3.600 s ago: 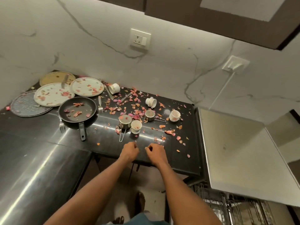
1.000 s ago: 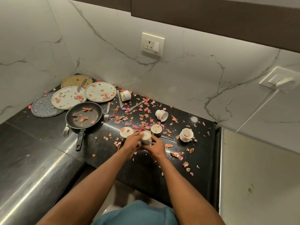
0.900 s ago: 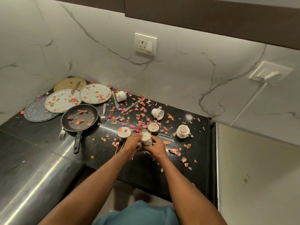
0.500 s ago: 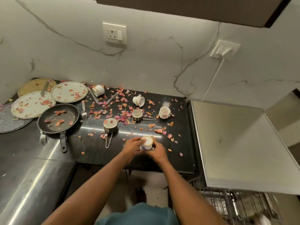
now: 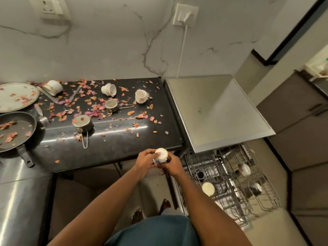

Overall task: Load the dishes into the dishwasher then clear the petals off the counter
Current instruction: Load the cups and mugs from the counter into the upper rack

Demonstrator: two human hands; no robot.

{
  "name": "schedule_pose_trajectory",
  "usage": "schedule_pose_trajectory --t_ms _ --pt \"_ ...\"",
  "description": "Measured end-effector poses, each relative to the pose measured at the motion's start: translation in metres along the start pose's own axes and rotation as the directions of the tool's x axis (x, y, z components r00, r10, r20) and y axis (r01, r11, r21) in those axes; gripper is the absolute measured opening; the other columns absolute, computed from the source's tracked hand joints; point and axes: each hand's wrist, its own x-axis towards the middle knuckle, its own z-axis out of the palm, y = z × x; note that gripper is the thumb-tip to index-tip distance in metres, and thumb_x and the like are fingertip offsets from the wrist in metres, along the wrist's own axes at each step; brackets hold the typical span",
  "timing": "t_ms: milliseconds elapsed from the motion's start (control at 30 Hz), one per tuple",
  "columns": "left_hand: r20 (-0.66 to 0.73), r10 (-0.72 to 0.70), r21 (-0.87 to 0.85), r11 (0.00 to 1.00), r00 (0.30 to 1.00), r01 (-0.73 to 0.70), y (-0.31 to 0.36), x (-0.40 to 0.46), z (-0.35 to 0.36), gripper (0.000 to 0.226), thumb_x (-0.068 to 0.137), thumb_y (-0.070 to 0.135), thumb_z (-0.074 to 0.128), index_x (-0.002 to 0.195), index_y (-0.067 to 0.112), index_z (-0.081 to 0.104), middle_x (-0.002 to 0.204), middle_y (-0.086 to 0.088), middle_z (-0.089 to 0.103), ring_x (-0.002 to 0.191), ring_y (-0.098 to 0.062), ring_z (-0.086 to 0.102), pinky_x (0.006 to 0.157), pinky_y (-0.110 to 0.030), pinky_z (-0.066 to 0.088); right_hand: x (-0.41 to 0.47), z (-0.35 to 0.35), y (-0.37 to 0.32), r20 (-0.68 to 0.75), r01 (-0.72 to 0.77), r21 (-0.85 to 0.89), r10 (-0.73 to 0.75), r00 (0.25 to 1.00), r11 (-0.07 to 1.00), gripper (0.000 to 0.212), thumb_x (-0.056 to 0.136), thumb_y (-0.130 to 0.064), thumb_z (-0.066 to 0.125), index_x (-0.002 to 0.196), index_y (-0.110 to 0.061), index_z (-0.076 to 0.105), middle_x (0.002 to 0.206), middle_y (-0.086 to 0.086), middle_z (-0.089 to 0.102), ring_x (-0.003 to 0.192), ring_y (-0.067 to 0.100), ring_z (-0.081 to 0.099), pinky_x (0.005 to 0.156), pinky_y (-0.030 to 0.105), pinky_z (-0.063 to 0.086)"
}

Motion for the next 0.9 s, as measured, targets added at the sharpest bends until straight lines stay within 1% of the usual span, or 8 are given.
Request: schedule_pose_trajectory --t_ms 100,167,233,333,467,633,767,900 --pt "0.030 -0.025 0.033 0.999 0.999 0.024 -0.010 0.002 0.019 0.023 0.092 0.004 0.069 0.115 0.001 0.067 0.110 -0.022 0.072 0.095 -0.033 0.069 0.075 -0.039 0.061 -0.017 -0.018 0.009 0.025 -0.122 0.212 0.120 0.992 0.970 0.053 0.075 -0.008 0.089 0.122 -0.012 0.066 0.101 0.018 0.074 0.070 0.024 0.069 0.060 0.035 0.060" --pt "0.068 -0.050 0.061 0.997 0.996 0.046 -0.018 0.005 0.033 0.022 0.092 0.005 0.069 0.114 0.003 0.068 0.110 -0.023 0.072 0.093 -0.033 0.069 0.082 -0.046 0.059 -0.030 -0.032 0.014 0.053 -0.196 0.299 0.189 0.981 0.934 0.066 0.068 -0.026 0.094 0.125 -0.009 0.066 0.107 0.017 0.074 0.079 0.022 0.070 0.071 0.037 0.062" --pt "0.097 -0.079 0.111 0.992 0.992 0.068 -0.026 0.009 0.049 0.024 0.091 0.007 0.069 0.114 0.005 0.070 0.109 -0.023 0.073 0.090 -0.034 0.070 0.086 -0.049 0.057 -0.040 -0.049 0.020 0.095 -0.236 0.383 0.216 0.972 0.893 0.063 0.074 -0.028 0.091 0.128 -0.007 0.066 0.112 0.017 0.074 0.085 0.023 0.071 0.083 0.039 0.062" --pt "0.113 -0.107 0.172 0.981 0.988 0.087 -0.035 0.012 0.078 0.025 0.089 0.007 0.070 0.113 0.004 0.070 0.103 -0.021 0.074 0.086 -0.031 0.071 0.071 -0.037 0.059 -0.056 -0.076 0.030 0.116 -0.265 0.498 0.239 0.964 0.826 0.044 0.090 -0.025 0.079 0.127 -0.005 0.067 0.110 0.015 0.075 0.092 0.025 0.069 0.096 0.044 0.058" --pt "0.160 -0.136 0.252 0.963 0.978 0.093 -0.048 0.010 0.126 0.020 0.090 0.009 0.070 0.110 0.008 0.072 0.106 -0.020 0.074 0.097 -0.036 0.073 0.071 -0.037 0.060 -0.074 -0.115 0.046 0.010 -0.235 0.544 0.274 0.962 0.805 0.038 0.095 -0.030 0.073 0.124 -0.006 0.069 0.108 0.014 0.076 0.089 0.024 0.070 0.083 0.036 0.062" --pt "0.207 -0.187 0.333 0.936 0.960 0.110 -0.063 0.004 0.185 0.018 0.092 0.009 0.069 0.110 0.009 0.070 0.104 -0.016 0.075 0.093 -0.032 0.074 0.063 -0.033 0.060 -0.092 -0.162 0.076 -0.070 -0.214 0.605 0.319 0.945 0.767 0.045 0.088 -0.034 0.080 0.122 -0.006 0.071 0.114 0.018 0.075 0.090 0.026 0.071 0.075 0.034 0.062" --pt "0.225 -0.228 0.402 0.908 0.947 0.123 -0.077 0.006 0.222 0.017 0.094 0.010 0.067 0.110 0.010 0.069 0.103 -0.016 0.074 0.083 -0.027 0.073 0.060 -0.031 0.058 -0.101 -0.194 0.099 -0.073 -0.215 0.643 0.339 0.938 0.735 0.052 0.084 -0.034 0.084 0.124 -0.003 0.069 0.110 0.016 0.076 0.089 0.026 0.072 0.081 0.037 0.063" --pt "0.242 -0.266 0.460 0.878 0.933 0.130 -0.092 0.008 0.259 0.020 0.095 0.011 0.067 0.115 0.011 0.066 0.106 -0.016 0.073 0.091 -0.029 0.073 0.063 -0.033 0.059 -0.110 -0.224 0.120 -0.112 -0.186 0.672 0.347 0.931 0.717 0.059 0.078 -0.034 0.089 0.123 -0.003 0.068 0.114 0.020 0.074 0.086 0.028 0.071 0.088 0.044 0.060"
